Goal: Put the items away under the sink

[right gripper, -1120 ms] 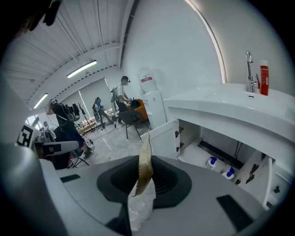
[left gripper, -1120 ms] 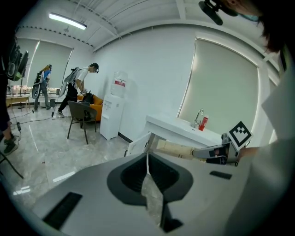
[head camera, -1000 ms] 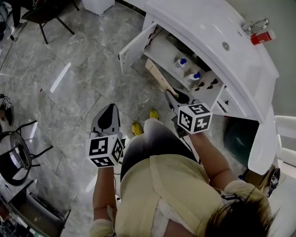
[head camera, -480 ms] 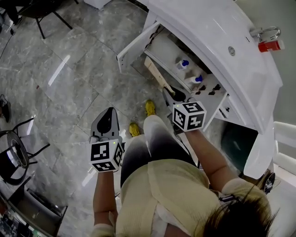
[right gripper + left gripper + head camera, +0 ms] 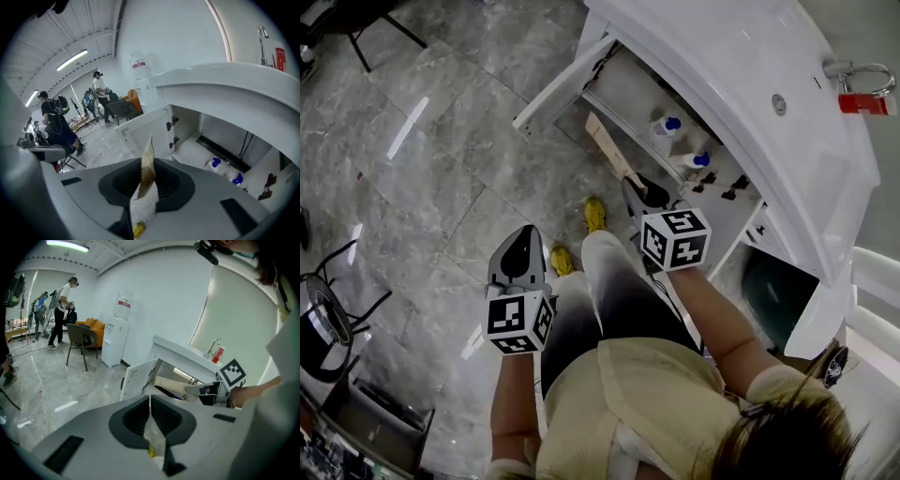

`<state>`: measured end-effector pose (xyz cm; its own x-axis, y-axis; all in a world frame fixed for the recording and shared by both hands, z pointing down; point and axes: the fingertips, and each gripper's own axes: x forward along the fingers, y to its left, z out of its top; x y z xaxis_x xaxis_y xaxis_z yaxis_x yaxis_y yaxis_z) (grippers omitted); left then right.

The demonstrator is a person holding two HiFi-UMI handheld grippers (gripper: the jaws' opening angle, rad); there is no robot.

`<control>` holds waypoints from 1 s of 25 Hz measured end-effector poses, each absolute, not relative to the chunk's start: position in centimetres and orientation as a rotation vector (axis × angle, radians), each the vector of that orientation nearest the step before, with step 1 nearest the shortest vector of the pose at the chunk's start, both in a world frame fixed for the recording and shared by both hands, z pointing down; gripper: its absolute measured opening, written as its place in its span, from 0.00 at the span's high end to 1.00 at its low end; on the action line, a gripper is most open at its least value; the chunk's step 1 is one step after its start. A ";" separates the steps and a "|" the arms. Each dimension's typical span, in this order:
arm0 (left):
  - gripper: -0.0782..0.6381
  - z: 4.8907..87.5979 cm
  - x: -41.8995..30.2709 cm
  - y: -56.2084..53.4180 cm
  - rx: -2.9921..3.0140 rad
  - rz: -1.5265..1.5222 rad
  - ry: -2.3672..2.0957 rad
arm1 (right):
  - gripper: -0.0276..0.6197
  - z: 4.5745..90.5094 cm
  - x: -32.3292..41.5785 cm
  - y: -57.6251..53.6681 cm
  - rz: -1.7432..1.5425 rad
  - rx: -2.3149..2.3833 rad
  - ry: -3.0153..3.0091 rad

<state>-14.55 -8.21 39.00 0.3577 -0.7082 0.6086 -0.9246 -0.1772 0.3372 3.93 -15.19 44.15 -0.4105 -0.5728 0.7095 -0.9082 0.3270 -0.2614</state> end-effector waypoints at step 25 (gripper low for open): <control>0.83 50.7 -9.4 -17.2 1.927 0.456 -1.404 | 0.82 56.2 9.3 -22.4 0.921 1.373 -2.002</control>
